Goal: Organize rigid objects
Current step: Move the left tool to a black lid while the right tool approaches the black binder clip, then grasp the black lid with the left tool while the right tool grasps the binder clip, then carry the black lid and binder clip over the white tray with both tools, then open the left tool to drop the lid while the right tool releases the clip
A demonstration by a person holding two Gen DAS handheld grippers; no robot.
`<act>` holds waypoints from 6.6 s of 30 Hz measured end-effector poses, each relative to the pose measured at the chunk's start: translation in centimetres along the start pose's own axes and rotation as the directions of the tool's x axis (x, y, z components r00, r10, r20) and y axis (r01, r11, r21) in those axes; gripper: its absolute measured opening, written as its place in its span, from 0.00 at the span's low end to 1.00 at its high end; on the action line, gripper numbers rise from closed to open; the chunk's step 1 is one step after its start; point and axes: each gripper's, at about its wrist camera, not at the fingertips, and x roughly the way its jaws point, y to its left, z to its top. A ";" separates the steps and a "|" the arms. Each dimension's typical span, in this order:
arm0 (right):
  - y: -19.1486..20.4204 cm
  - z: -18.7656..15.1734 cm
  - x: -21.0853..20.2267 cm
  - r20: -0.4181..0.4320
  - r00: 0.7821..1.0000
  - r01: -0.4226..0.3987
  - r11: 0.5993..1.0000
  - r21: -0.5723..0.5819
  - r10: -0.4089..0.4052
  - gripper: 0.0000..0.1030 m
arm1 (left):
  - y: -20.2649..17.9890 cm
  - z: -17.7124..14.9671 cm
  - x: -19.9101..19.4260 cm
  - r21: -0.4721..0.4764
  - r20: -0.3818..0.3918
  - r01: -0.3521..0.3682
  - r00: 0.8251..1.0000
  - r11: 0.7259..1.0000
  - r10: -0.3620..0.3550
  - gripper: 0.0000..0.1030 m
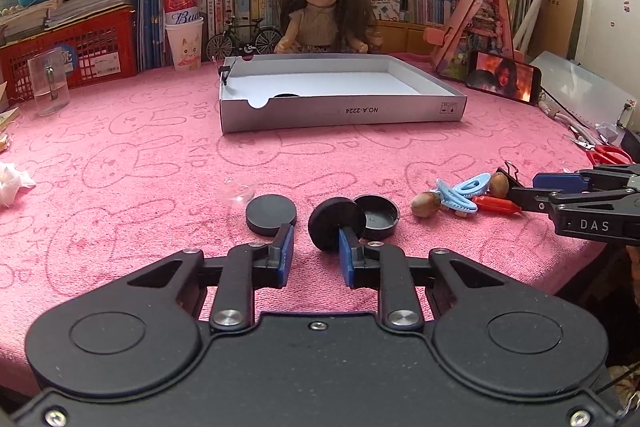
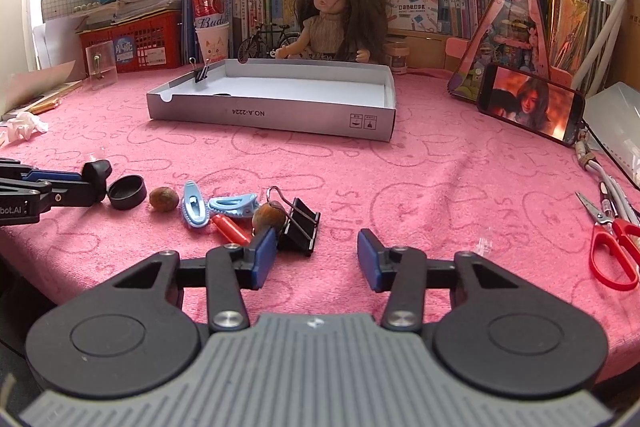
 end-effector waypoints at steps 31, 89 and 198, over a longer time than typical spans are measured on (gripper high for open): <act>-0.6 0.7 1.3 0.032 0.998 0.043 0.995 0.088 -0.046 0.23 | -1.4 0.2 1.4 0.021 0.035 -0.026 0.999 0.999 0.026 0.30; -2.1 2.3 1.2 -0.015 0.994 0.110 0.980 0.169 -0.109 0.61 | -0.8 0.5 2.1 -0.005 0.055 -0.042 0.998 0.999 0.043 0.29; -3.0 13.2 18.9 -0.076 0.997 0.005 0.969 0.248 0.014 0.35 | 4.0 16.5 22.7 -0.109 -0.044 -0.094 0.995 0.990 0.089 0.29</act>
